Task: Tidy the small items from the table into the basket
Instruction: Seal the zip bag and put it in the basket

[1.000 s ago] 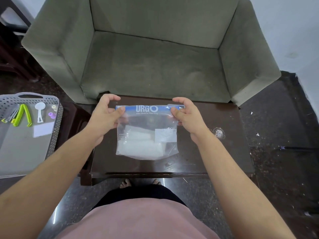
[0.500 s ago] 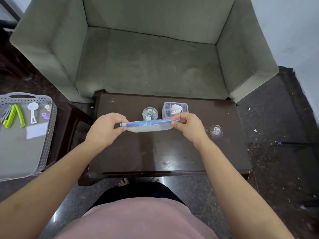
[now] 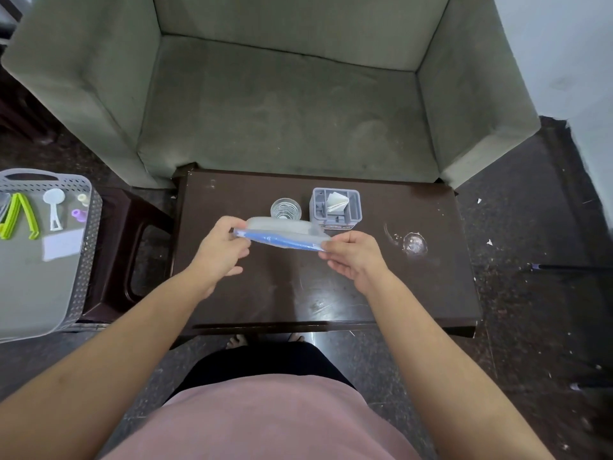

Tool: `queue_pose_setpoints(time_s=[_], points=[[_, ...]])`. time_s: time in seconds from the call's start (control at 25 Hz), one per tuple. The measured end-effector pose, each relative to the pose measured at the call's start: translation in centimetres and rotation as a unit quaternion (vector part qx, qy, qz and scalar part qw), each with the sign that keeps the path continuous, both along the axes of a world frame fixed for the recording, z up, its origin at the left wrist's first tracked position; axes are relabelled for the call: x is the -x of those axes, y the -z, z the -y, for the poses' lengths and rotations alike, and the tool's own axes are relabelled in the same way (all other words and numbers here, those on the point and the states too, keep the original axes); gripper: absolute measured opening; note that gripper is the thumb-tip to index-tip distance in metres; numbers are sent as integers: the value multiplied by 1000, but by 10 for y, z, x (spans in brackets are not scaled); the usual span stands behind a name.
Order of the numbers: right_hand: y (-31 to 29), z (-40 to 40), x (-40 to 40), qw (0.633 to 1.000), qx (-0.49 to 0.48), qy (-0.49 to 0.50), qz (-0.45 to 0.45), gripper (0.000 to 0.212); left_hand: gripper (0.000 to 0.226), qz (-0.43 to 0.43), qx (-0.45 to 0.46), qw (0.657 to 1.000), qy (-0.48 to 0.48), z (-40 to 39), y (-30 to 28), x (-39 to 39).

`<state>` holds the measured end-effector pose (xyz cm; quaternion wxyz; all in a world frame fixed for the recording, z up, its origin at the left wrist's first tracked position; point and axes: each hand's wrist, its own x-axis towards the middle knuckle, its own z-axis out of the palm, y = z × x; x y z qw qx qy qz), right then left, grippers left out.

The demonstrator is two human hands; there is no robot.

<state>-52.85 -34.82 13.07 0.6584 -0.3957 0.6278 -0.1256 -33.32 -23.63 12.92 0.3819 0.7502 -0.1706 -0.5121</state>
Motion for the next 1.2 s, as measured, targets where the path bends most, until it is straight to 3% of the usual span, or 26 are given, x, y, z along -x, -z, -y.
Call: queue_pose_setpoints(time_s=[0.08, 0.16, 0.36, 0.64, 0.8, 0.92, 1.0, 1.08, 1.2], points=[[4, 0, 3, 999, -31, 31, 22, 37, 30, -135, 0, 989, -67, 2, 1, 3], [6, 1, 8, 996, -72, 35, 35, 54, 31, -173, 13, 976, -134, 4, 5, 5], [10, 7, 19, 991, -121, -41, 35, 47, 49, -158, -1, 972, -172, 5, 7, 10], [11, 10, -3, 986, -114, -119, -9, 41, 41, -124, -17, 980, -155, -9, 7, -4], [14, -14, -33, 989, -91, -109, -42, 45, 43, -23, -19, 983, -180, -28, 13, -31], [15, -37, -61, 991, -109, -66, -47, 38, 39, 6, -19, 988, -155, -44, 17, -59], [14, -59, -84, 989, -135, -45, -43, 33, 46, -3, -42, 990, -131, -59, 19, -88], [17, -81, -104, 986, -161, -32, -25, 31, 61, -67, -60, 990, -114, -76, 23, -116], [27, -107, -136, 987, -160, -16, 3, 37, 70, -115, -77, 987, -78, -100, 27, -154]])
